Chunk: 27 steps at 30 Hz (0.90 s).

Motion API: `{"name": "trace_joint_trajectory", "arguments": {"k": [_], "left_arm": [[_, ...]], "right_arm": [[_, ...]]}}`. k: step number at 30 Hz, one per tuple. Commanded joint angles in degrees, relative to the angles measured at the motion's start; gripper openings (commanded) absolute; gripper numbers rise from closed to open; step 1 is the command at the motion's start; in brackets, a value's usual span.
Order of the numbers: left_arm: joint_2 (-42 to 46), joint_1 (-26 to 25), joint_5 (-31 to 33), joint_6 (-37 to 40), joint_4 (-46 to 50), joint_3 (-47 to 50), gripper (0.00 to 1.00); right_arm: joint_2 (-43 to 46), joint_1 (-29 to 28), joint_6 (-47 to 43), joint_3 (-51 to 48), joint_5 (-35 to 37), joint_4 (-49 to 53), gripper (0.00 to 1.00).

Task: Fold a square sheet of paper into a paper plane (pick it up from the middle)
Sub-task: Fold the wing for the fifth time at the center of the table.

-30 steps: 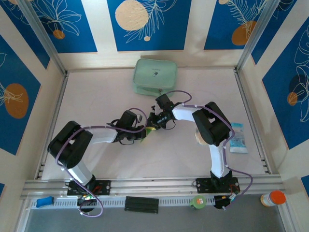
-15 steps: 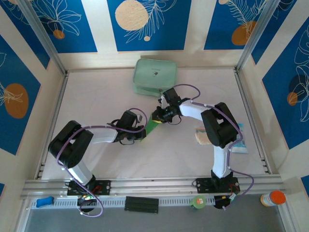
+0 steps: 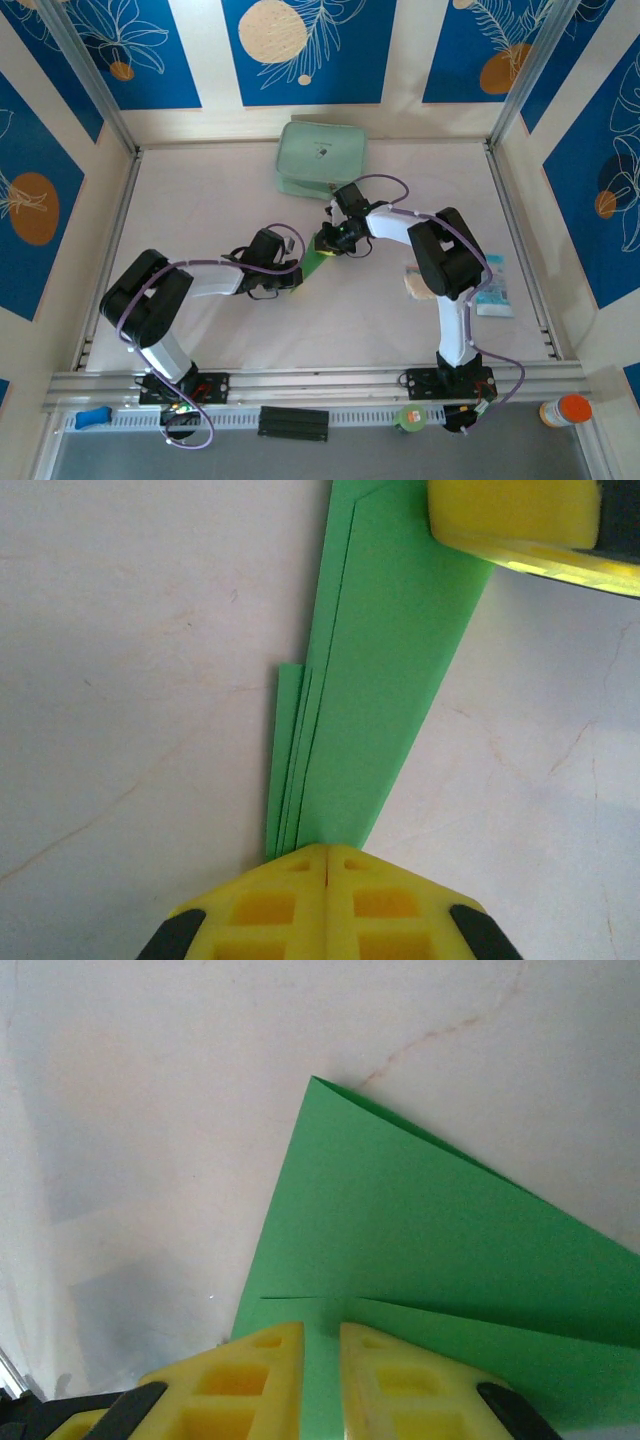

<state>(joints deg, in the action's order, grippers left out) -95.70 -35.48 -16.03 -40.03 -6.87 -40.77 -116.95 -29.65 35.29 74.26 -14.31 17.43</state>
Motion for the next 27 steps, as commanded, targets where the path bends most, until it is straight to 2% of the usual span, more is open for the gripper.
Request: {"name": "trace_joint_trajectory", "arguments": {"k": [1, 7, 14, 22, 27], "left_arm": [[-0.4, 0.2, 0.9, 0.9, 3.7, -0.3, 0.0], [0.9, 0.2, 0.1, 1.7, 3.5, -1.6, 0.0], [1.3, 0.2, -1.2, -0.1, -4.5, -4.1, 0.04], [-5.3, 0.2, 2.8, -1.2, -4.5, -7.6, 0.0], [-6.9, 0.2, 7.4, -1.7, 0.3, -9.2, 0.0]], "right_arm": [[-1.4, -0.4, -1.2, 1.7, 0.4, 2.0, 0.18], [-3.3, -0.9, -1.5, 2.5, 2.5, 4.5, 0.17], [-4.0, -1.4, -0.6, 0.3, 3.9, 4.0, 0.16], [-2.0, -1.5, 0.9, -2.1, 2.6, 1.5, 0.16], [-0.7, -1.1, 1.1, -2.2, 0.8, 0.5, 0.16]]}}
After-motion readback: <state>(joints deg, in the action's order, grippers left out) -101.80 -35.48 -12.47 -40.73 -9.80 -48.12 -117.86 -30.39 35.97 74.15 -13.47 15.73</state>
